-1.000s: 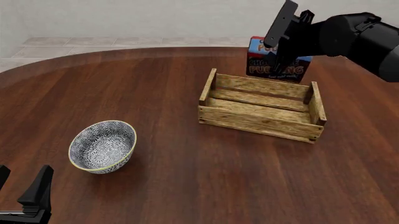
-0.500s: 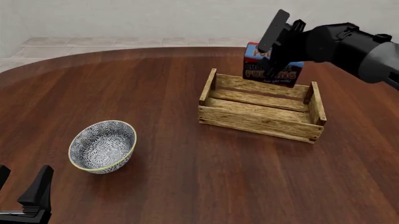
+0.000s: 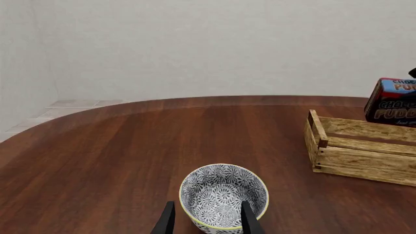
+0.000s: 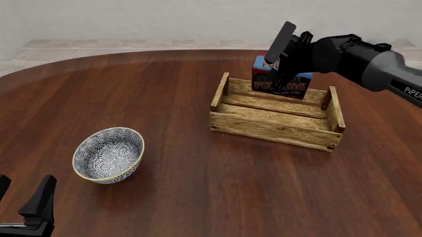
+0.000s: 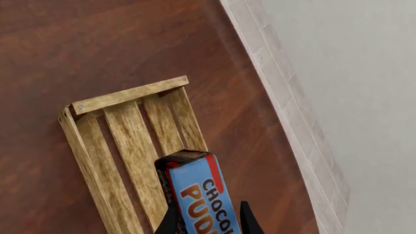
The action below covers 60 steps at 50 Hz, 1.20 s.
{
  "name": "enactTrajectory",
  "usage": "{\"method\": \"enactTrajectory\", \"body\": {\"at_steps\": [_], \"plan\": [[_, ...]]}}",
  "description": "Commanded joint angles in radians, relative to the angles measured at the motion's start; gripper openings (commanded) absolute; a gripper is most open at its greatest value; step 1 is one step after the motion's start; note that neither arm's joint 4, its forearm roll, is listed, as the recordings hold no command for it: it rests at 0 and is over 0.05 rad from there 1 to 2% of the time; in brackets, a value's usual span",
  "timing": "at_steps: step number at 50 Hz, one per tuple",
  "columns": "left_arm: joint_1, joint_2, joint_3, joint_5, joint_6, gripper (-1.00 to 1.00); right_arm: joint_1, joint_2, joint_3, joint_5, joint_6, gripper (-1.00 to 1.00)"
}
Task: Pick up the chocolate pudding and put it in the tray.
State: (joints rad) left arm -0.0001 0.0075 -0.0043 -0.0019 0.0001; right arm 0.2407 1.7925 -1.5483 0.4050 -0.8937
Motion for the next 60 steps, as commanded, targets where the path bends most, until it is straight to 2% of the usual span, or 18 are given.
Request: {"method": "enactTrajectory", "body": {"at_steps": [1,23,60], "plan": [[0.0,0.0,0.0,0.0,0.0,1.0,0.004,0.02,0.013,-0.021,0.032,-1.0],[0.0,0.0,0.0,0.0,0.0,1.0,0.017,0.043,0.042,-0.048,0.058,-1.0],[0.0,0.0,0.0,0.0,0.0,1.0,0.01,0.101,0.043,-0.076,0.071,-1.0]]}}
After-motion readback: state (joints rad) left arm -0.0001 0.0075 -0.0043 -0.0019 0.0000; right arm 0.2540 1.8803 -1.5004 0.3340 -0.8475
